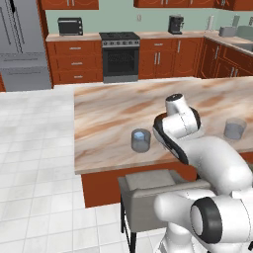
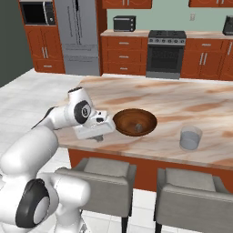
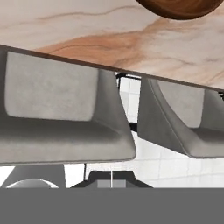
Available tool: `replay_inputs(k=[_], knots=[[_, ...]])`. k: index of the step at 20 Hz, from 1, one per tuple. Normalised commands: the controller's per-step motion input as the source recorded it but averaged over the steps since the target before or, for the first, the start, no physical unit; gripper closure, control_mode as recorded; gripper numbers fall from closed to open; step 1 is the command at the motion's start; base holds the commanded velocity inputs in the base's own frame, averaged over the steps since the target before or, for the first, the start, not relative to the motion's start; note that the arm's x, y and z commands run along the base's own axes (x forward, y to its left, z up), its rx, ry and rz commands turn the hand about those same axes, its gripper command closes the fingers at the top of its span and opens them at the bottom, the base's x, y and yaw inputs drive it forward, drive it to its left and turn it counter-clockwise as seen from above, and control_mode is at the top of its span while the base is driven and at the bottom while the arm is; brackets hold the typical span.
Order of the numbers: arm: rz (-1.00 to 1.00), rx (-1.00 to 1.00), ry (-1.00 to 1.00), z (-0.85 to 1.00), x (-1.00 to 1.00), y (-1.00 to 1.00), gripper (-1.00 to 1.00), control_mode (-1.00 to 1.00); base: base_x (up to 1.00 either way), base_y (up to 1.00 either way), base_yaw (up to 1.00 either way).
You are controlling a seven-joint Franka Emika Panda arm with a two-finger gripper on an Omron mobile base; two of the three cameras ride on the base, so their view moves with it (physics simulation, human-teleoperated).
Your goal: There are four ice cubes in the ice bowl. Place two ice cubes in each glass of water.
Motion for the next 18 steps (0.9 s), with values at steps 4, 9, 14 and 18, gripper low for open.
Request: replay_inputs(k=[4,9,14,18], knots=[[0.11,0.03,-0.2,0.0,0.0,0.0,1.0,-1.0,0.0,0.0,0.0],[0.11,0.04,-0.18,0.0,0.0,-0.01,-1.0,-1.0,0.0,0.0,0.0],[0.1,0.03,-0.13,0.0,0.0,-0.02,-1.0,-1.0,0.0,0.0,0.0],[0.12,0.03,-0.09,0.0,0.05,0.0,-1.0,-1.0,0.0,0.0,0.0]])
